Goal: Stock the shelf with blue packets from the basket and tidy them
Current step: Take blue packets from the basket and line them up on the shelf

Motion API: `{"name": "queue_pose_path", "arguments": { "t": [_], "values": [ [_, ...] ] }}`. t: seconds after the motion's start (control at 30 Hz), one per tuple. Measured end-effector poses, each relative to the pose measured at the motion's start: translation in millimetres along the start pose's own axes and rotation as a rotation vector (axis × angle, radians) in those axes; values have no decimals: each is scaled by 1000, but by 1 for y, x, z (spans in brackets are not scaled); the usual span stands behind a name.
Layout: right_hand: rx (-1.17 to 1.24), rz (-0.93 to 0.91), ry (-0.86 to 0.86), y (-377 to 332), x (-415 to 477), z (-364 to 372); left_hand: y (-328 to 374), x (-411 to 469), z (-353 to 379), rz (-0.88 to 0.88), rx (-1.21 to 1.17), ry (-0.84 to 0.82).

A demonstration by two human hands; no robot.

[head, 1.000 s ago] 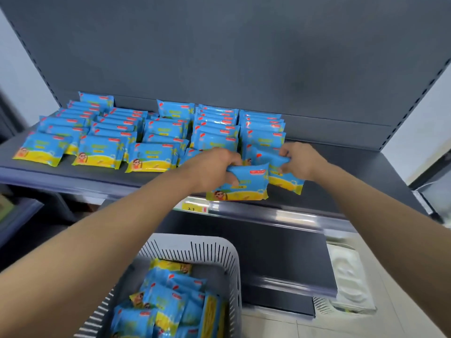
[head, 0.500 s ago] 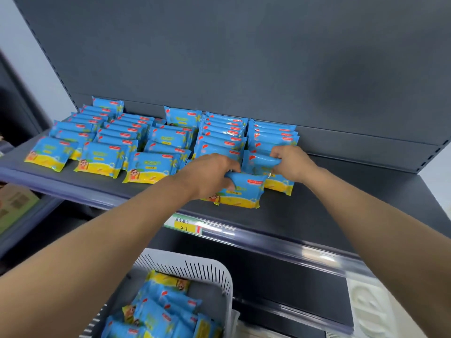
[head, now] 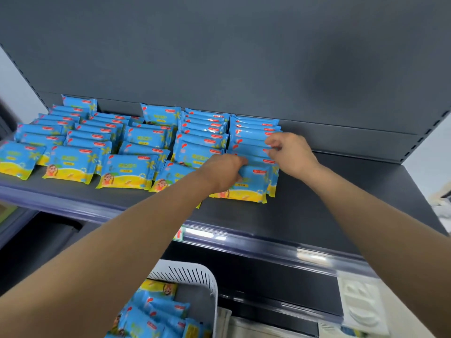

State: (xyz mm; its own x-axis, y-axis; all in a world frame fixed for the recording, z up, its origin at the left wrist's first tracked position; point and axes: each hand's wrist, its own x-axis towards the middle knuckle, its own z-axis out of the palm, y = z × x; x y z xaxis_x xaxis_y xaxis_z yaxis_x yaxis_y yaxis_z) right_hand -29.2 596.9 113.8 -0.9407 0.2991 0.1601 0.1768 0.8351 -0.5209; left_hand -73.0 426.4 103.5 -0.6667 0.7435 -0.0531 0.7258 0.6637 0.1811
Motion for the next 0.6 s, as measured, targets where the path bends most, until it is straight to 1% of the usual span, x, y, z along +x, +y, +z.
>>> {"name": "queue_pose_path", "arguments": {
  "t": [0.17,0.27,0.4,0.5,0.6],
  "values": [
    [-84,-59,17,-8,-19,-13,-5,19,12,54,126,51],
    [-176,-89,22,-13,-31,-20,-6,18,18,77,218,86],
    [-299,-144,37,-29,-46,-22,-7,0,10,80,244,176],
    [-391,-226,86,-56,-56,-19,-12,-32,-16,73,237,324],
    [-388,-295,147,-95,-66,-22,-20,-79,-47,88,242,562]
  ]
}}
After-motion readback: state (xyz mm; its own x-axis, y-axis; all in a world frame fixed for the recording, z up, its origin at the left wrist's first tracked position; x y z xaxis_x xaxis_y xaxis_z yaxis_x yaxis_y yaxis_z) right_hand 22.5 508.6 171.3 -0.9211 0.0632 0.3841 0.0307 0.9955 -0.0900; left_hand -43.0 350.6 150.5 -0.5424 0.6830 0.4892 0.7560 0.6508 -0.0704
